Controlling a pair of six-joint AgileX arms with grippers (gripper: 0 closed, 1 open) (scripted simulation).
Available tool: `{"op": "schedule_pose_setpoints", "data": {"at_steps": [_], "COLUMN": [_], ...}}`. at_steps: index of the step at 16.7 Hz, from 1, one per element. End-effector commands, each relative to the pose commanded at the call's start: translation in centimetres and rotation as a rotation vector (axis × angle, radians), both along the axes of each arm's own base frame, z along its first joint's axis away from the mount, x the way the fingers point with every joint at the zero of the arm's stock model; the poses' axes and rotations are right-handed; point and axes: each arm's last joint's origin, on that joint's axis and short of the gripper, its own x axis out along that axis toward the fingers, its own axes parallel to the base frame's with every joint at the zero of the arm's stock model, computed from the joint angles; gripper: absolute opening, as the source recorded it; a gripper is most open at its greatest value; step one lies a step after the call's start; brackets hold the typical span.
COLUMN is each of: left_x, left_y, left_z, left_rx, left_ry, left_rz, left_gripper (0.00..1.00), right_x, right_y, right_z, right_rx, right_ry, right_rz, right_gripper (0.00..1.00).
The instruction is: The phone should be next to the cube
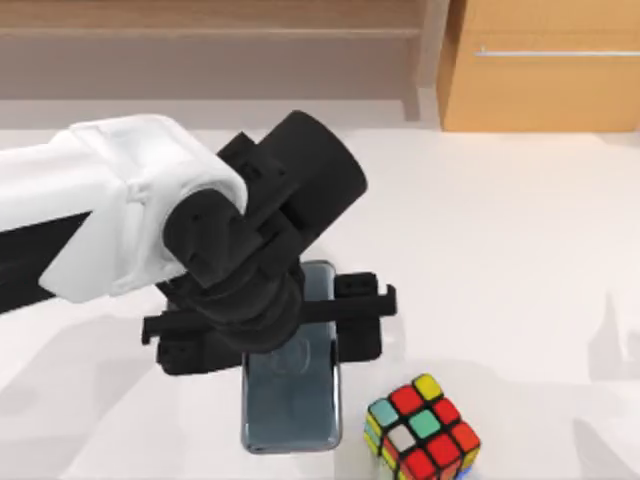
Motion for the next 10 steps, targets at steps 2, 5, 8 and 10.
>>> {"op": "schedule_pose_setpoints", "data": {"at_steps": [2,5,8,10], "left_x": [0.07,0.16,0.26,0.32], "left_y": [-0.07,-0.18,-0.31,-0.41], "left_z": [0.39,0.79,0.88,0.71], "left_rx": [-0.021,-0.046,-0.063,-0.067], "left_ry": [-0.018,-0.040,-0.055,-0.058], "left_rz": [0.000,0.000,0.000,-0.001], "left_gripper": [0.00,0.00,0.00,0.00], "right_x": [0.00,0.00,0.00,0.00], "right_y": [0.00,0.00,0.00,0.00], "right_z": [0.00,0.00,0.00,0.00], "right_rx": [0.000,0.000,0.000,0.000], "right_ry": [0.000,0.000,0.000,0.000], "right_rz": [0.000,0.000,0.000,0.000], "right_gripper": [1.00,1.00,1.00,1.00]}}
